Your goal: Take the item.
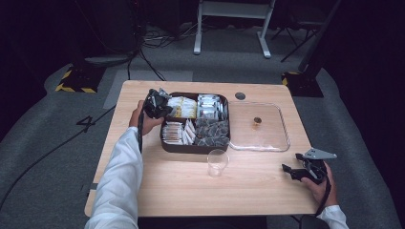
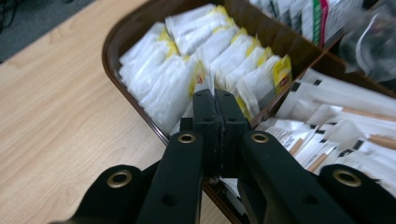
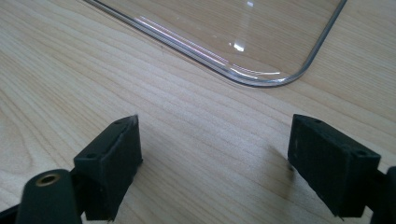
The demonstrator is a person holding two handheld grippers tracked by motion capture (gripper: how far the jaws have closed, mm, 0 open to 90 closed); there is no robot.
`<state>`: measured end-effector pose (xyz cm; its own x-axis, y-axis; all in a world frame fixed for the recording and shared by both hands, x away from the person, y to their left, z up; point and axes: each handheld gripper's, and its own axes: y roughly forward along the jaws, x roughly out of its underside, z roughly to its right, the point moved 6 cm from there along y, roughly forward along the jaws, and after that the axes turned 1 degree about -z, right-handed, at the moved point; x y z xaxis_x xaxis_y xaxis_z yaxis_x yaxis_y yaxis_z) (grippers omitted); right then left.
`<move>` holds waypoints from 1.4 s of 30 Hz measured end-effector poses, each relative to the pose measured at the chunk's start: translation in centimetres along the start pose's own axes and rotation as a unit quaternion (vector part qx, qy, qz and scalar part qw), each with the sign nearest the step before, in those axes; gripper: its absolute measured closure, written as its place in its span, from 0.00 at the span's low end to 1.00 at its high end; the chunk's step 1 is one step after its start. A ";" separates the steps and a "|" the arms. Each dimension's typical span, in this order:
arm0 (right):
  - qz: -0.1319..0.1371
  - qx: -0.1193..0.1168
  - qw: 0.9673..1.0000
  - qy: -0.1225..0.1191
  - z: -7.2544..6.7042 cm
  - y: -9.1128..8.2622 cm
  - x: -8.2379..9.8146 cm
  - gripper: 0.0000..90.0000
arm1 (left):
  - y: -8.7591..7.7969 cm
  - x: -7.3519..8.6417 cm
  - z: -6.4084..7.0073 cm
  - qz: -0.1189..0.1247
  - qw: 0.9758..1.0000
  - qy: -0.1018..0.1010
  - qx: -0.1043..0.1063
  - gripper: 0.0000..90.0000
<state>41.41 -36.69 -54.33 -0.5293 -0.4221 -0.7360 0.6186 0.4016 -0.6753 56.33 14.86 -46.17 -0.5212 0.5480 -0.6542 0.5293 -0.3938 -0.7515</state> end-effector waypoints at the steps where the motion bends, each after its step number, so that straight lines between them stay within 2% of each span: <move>1: 0.000 0.000 1.000 0.000 0.0 0.0 0.0 0.20 | -0.2 -0.1 0.0 0.004 1.000 0.000 0.001 0.99; 7: 0.000 0.000 1.000 0.001 0.0 0.0 0.0 0.20 | -1.6 -0.5 0.2 0.033 0.999 -0.005 0.002 0.99; 11: 0.000 -0.001 1.000 0.002 0.0 0.0 0.0 0.20 | -2.6 -0.6 0.6 0.049 0.999 0.002 0.001 0.99; 15: 0.000 -0.001 1.000 0.002 0.0 0.0 0.0 0.20 | -3.6 -0.9 0.9 0.069 0.998 -0.002 0.001 0.99; 18: 0.000 0.000 1.000 0.002 0.0 0.0 0.0 0.19 | -4.5 -1.1 0.9 0.082 0.997 0.006 0.002 0.99; 24: -0.001 -0.001 1.000 0.003 0.0 0.0 0.0 0.19 | -6.3 -1.5 1.2 0.115 0.993 -0.004 0.012 0.99; 27: 0.000 -0.001 1.000 0.003 0.0 0.0 0.0 0.19 | -7.3 -1.8 1.4 0.126 0.992 0.002 0.014 0.99; 33: 0.000 0.002 1.000 0.001 0.0 0.0 0.0 0.19 | -8.9 -2.0 2.8 0.155 0.988 0.010 0.024 0.99; 42: 0.000 0.001 1.000 0.002 0.0 0.0 0.0 0.19 | -9.6 -2.3 5.1 0.172 0.984 0.033 0.047 0.99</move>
<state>41.44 -36.71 -54.33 -0.5324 -0.4185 -0.7358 0.6198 0.3993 -0.6756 48.97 13.61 -37.88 -0.2768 0.4157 -0.8663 0.6015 -0.6282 -0.4936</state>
